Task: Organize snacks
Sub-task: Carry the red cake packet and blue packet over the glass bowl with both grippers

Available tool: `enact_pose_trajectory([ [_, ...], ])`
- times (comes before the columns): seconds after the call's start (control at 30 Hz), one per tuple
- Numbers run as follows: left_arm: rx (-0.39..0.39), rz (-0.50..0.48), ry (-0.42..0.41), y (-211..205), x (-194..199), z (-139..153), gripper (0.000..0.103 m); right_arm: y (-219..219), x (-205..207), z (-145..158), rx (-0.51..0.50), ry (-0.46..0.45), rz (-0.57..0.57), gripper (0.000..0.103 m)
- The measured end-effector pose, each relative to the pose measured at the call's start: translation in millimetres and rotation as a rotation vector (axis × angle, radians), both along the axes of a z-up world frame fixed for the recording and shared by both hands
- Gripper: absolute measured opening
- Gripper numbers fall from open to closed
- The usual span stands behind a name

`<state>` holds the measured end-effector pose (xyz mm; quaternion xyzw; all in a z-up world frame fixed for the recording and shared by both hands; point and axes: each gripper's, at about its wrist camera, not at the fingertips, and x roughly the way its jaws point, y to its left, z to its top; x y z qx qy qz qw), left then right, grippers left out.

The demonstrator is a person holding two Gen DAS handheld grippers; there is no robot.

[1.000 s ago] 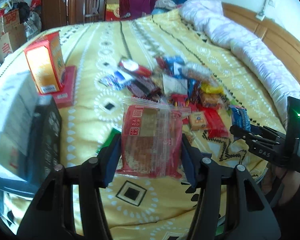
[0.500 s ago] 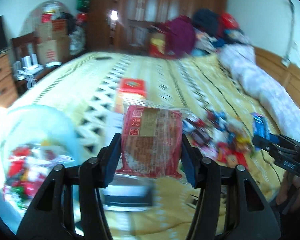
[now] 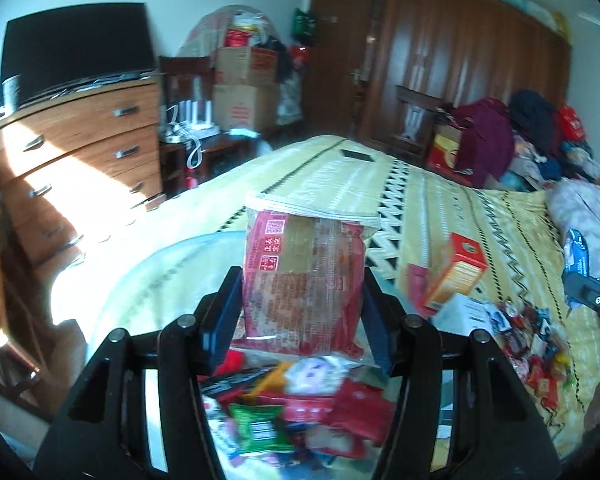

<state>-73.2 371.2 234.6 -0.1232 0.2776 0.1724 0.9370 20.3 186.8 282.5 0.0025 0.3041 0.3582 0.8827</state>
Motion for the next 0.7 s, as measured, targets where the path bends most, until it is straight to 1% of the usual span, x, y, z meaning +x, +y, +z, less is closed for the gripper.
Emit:
enact_pose_trajectory([
  [0.13,-0.018,0.028,0.027,13,-3,-14,0.057,52,-1,-5,-0.002,0.026,0.065,0.051],
  [0.23,-0.03,0.031,0.04,17,-2,-22,0.057,90,-5,-15,-0.031,0.043,0.118,0.051],
  [0.33,-0.04,0.03,0.054,20,-3,-28,0.057,115,-11,-24,-0.057,0.058,0.154,0.051],
  [0.4,-0.045,0.03,0.059,29,-6,-29,0.057,129,-12,-29,-0.07,0.065,0.171,0.051],
  [0.5,-0.049,0.031,0.068,32,-7,-33,0.057,140,-14,-35,-0.087,0.074,0.191,0.051],
  [0.7,-0.057,0.028,0.07,41,-9,-34,0.057,140,-10,-45,-0.102,0.089,0.197,0.051],
])
